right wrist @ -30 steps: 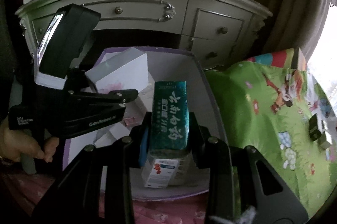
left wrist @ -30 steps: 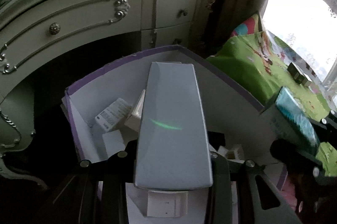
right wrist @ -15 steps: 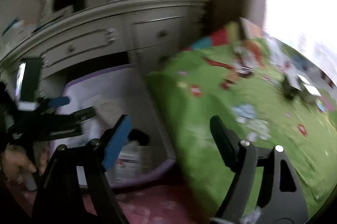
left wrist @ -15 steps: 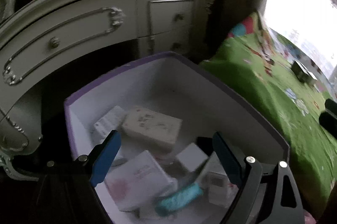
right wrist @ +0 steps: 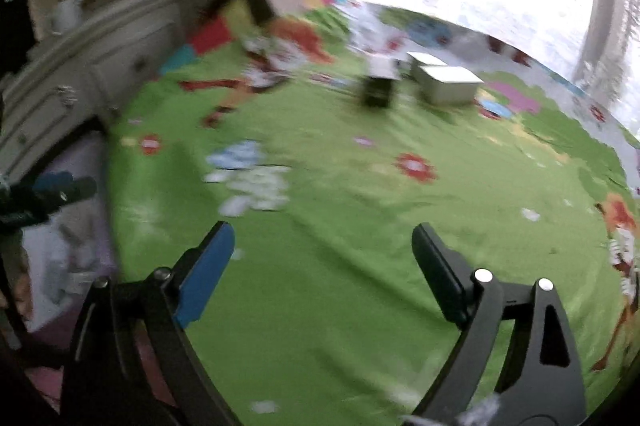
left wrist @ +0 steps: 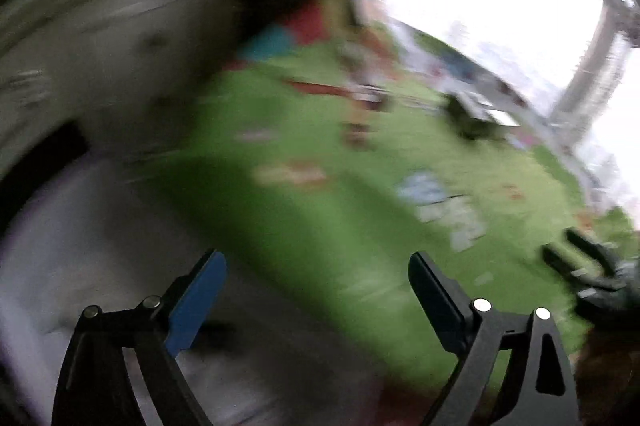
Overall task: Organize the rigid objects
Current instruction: 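Move both open tools back over the mat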
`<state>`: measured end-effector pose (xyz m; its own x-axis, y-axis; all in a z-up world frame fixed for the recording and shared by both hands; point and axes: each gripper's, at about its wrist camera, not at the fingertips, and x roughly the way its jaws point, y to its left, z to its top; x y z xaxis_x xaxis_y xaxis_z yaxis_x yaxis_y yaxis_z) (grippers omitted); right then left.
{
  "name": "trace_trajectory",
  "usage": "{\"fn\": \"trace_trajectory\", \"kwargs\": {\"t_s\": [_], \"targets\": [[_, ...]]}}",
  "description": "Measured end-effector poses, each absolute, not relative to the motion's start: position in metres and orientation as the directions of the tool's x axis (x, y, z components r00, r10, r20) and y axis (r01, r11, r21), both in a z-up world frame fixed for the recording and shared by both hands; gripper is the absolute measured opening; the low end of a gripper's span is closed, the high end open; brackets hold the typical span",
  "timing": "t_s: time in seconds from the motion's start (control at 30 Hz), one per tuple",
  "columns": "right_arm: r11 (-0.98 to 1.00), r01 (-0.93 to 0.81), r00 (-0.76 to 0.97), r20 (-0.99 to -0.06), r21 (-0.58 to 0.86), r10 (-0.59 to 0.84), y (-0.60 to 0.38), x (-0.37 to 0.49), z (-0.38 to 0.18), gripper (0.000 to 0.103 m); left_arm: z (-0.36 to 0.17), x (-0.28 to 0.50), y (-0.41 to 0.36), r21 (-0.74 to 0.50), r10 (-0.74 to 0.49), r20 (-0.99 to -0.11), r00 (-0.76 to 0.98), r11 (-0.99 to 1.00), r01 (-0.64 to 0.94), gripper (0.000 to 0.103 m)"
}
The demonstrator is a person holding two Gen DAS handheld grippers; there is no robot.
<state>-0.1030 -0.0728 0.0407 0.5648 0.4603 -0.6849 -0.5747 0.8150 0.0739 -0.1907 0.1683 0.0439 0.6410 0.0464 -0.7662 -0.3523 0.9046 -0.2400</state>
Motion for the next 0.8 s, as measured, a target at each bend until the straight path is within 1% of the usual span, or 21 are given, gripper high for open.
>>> {"fn": "trace_trajectory", "kwargs": {"t_s": [0.03,0.1,0.17,0.23,0.27,0.3,0.37,0.43,0.6,0.67,0.7,0.8], "targets": [[0.83,-0.554,0.572,-0.699,0.058,0.43,-0.08,-0.087,0.035,0.092,0.042,-0.168,0.16,-0.272,-0.007,-0.762,0.648,0.911,-0.31,0.095],[0.849,-0.527,0.574,-0.722,0.035,0.386,-0.09,-0.061,0.027,0.092,0.035,-0.123,0.142,-0.281,-0.066,-0.759,0.647,0.93,-0.235,0.095],[0.861,-0.508,0.563,-0.745,0.03,0.358,-0.096,-0.035,0.017,0.092,0.025,-0.084,0.125,-0.274,-0.099,-0.771,0.629,0.943,-0.188,0.095],[0.875,-0.481,0.537,-0.77,0.055,0.344,-0.103,-0.006,0.007,0.092,0.014,-0.053,0.112,-0.274,-0.119,-0.784,0.61,0.947,-0.167,0.096],[0.884,-0.46,0.52,-0.782,0.083,0.344,-0.107,0.007,0.003,0.092,0.013,-0.044,0.104,-0.23,-0.072,-0.773,0.631,0.958,-0.172,0.099],[0.891,-0.438,0.505,-0.788,0.117,0.352,-0.11,0.018,0.001,0.094,0.011,-0.038,0.097,-0.204,-0.05,-0.762,0.646,0.965,-0.166,0.099],[0.9,-0.383,0.519,-0.758,0.208,0.395,-0.118,0.039,0.006,0.094,0.008,-0.028,0.088,-0.164,-0.029,-0.765,0.643,0.975,-0.152,0.102],[0.897,-0.309,0.514,-0.739,0.314,0.436,-0.121,0.063,0.009,0.094,0.007,-0.025,0.085,-0.139,-0.014,-0.773,0.634,0.979,-0.148,0.103],[0.89,-0.128,0.555,-0.712,0.438,0.43,-0.11,0.125,0.018,0.094,0.004,-0.022,0.079,-0.067,0.041,-0.793,0.608,0.986,-0.154,0.103],[0.896,-0.104,0.549,-0.726,0.432,0.414,-0.096,0.146,0.019,0.094,0.002,-0.018,0.074,-0.033,0.064,-0.802,0.594,0.988,-0.152,0.103],[0.916,-0.079,0.541,-0.754,0.394,0.372,-0.085,0.158,0.018,0.094,0.002,-0.018,0.073,-0.023,0.071,-0.804,0.59,0.988,-0.15,0.103],[0.942,-0.053,0.515,-0.799,0.333,0.311,-0.059,0.18,0.013,0.094,0.002,-0.02,0.077,-0.038,0.059,-0.801,0.596,0.988,-0.15,0.103]]}}
